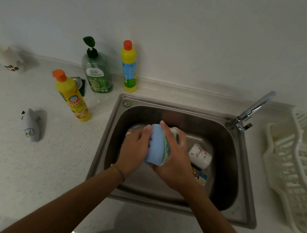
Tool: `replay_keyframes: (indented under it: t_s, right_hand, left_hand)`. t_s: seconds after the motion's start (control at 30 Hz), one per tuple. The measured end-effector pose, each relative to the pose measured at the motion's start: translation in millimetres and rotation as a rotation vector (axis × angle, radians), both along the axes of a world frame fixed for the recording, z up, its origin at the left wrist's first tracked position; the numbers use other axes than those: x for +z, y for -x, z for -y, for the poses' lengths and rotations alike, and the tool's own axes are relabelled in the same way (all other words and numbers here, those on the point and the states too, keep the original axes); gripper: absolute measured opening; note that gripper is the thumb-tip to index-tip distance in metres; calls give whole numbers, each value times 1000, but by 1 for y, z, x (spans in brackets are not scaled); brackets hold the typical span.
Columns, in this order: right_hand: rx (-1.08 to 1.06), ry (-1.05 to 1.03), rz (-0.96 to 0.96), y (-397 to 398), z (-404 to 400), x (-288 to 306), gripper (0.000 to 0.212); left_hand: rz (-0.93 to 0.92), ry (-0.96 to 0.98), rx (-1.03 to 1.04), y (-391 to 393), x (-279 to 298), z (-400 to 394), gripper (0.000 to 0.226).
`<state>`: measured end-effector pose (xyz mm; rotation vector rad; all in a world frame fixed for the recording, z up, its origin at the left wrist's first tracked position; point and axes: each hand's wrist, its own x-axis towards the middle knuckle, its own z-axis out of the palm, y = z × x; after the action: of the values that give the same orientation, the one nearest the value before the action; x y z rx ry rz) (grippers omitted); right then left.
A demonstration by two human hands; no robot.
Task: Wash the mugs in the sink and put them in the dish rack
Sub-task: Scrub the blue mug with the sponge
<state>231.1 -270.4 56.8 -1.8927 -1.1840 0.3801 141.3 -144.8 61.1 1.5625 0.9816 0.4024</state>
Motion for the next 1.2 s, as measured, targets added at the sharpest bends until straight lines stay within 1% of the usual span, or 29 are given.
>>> replay_keyframes:
  t_s: [0.03, 0.07, 0.1, 0.17, 0.2, 0.23, 0.3, 0.37, 0.4, 0.47, 0.5, 0.57, 0.63, 0.7, 0.8, 0.83, 0.87, 0.9, 0.97, 1.0, 1.03, 1.07, 1.13, 1.17, 1.2]
  right_hand:
    - [-19, -13, 19, 1, 1, 1, 116]
    - [-37, -22, 24, 2, 2, 4, 115]
    - [-53, -29, 14, 3, 2, 7, 115]
    - [-69, -54, -42, 5, 1, 12, 114]
    - [-69, -70, -81, 6, -1, 13, 113]
    - [-63, -87, -114, 7, -2, 14, 112]
    - [-46, -96, -168, 7, -4, 15, 113]
    - [-7, -88, -243, 9, -4, 19, 114]
    - [7, -87, -273, 11, -3, 22, 110]
    - [-12, -106, -291, 20, -4, 25, 86]
    - [-36, -118, -286, 26, -4, 26, 73]
    - [-82, -122, -235, 36, -4, 24, 59]
    - [-111, -115, -178, 35, -4, 22, 56]
    - [-153, -117, -165, 25, -10, 27, 52]
    - [-285, -124, -286, 7, -20, 33, 48]
    - [-302, -120, -290, 8, -21, 34, 48]
    - [-299, -107, -241, 13, -21, 34, 49]
    - [-275, -90, -148, 22, -20, 32, 51]
    - [-205, -68, 103, 39, -17, 21, 52]
    - [-191, -60, 158, 42, -16, 17, 52]
    - [-195, -58, 149, 39, -16, 17, 51]
    - [-213, -60, 80, 32, -19, 19, 51]
    - [-286, -75, -152, 11, -24, 27, 50]
    - [-314, -84, -207, 3, -25, 31, 50]
    - [-321, -81, -197, 1, -25, 34, 51]
  left_hand:
    - [-3, -66, 36, 2, -5, -1, 40]
    - [5, -26, 55, 4, -9, -4, 40]
    - [47, 149, 55, 6, -6, -6, 39]
    - [186, 659, 37, 8, 0, -5, 46]
    - [257, 875, 33, 10, 5, -1, 51]
    - [306, 990, 42, 10, 7, 3, 55]
    - [373, 1070, 61, 9, 5, 9, 59]
    - [399, 1058, 104, 7, 12, 11, 53]
    - [397, 1022, 129, 6, 13, 9, 50]
    - [396, 992, 136, 3, 12, 7, 49]
    - [399, 989, 125, 3, 12, 6, 53]
    - [411, 975, 100, 3, 9, 9, 62]
    - [411, 980, 114, 5, 11, 11, 53]
    - [401, 965, 137, 5, 6, 13, 51]
    - [373, 951, 147, -1, 7, 16, 42]
    - [377, 933, 167, -4, 7, 15, 42]
    - [379, 912, 184, -6, 8, 13, 43]
    - [376, 883, 187, -7, 7, 10, 45]
    - [373, 843, 183, -7, 6, 7, 46]
    - [365, 833, 188, -6, 7, 6, 45]
    - [357, 825, 187, -5, 6, 7, 45]
    - [349, 820, 189, -4, 4, 7, 45]
    - [333, 837, 202, -4, 1, 11, 45]
    - [335, 850, 199, -5, 0, 14, 45]
    - [339, 861, 194, -7, 0, 15, 43]
